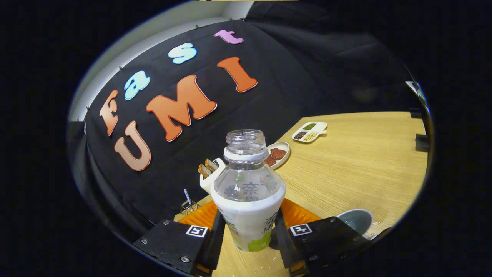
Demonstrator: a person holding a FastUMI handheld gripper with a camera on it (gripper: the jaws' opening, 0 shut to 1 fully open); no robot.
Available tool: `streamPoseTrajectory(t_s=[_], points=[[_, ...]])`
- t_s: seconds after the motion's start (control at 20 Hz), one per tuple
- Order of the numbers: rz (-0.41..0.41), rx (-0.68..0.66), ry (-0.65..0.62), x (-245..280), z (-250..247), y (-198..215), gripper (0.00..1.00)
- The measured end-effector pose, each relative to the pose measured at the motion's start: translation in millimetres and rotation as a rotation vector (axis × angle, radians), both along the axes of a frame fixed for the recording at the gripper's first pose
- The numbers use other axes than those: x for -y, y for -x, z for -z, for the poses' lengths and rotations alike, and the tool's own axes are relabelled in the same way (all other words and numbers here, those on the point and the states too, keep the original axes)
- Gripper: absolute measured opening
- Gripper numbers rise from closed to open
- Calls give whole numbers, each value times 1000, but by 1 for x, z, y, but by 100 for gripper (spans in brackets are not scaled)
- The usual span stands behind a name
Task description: Take the bottle from table, then pour the juice into the cup, finally place the bottle on the coaster
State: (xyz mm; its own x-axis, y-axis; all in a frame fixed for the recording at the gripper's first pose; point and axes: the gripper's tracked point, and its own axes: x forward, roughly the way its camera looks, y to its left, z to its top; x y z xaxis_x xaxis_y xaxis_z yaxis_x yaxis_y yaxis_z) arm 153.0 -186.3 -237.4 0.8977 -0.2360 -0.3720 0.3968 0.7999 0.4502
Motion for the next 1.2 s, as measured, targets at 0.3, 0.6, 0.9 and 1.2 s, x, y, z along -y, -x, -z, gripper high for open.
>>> streamPoseTrajectory(t_s=[0.3,0.6,0.9,1.2], points=[[-42,-72,227,0,29,-15,63],[-70,-135,357,-3,61,-30,64],[-91,-153,422,-14,74,-35,65],[-90,-146,452,-20,74,-28,68]])
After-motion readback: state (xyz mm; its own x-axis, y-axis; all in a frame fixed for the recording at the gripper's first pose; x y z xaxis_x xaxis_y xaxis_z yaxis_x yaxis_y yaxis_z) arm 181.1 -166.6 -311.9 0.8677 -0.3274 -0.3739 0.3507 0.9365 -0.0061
